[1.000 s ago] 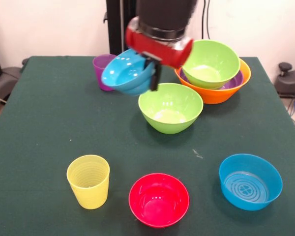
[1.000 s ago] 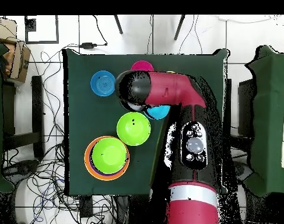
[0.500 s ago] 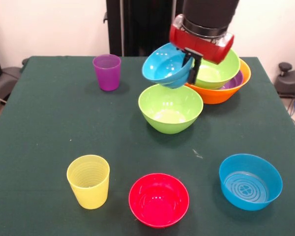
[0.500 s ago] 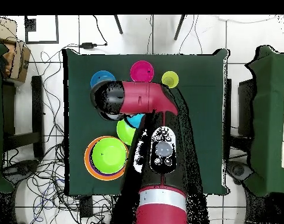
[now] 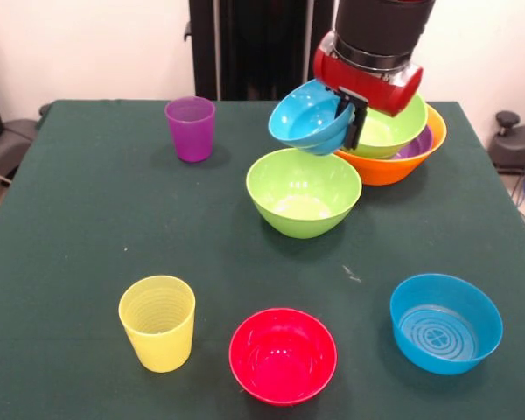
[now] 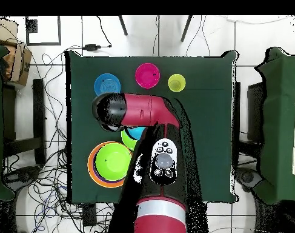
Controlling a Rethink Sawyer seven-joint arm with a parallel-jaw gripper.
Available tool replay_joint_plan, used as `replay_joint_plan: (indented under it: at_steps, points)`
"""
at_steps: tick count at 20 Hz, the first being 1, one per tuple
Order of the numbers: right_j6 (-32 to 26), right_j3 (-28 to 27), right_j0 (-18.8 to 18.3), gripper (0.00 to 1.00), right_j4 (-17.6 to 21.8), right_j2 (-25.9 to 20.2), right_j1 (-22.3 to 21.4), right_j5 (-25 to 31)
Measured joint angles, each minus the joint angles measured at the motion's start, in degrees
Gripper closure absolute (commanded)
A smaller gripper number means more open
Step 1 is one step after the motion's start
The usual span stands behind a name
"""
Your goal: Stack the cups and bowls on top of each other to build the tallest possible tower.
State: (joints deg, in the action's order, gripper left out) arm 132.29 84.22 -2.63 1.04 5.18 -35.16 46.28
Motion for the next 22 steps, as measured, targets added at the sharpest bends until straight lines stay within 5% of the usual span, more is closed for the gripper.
replay_joint_plan:
  at_steps: [22]
  points:
    - [5.2,11.6,8.0,1.00,-7.6,5.4,0.0,-11.4]
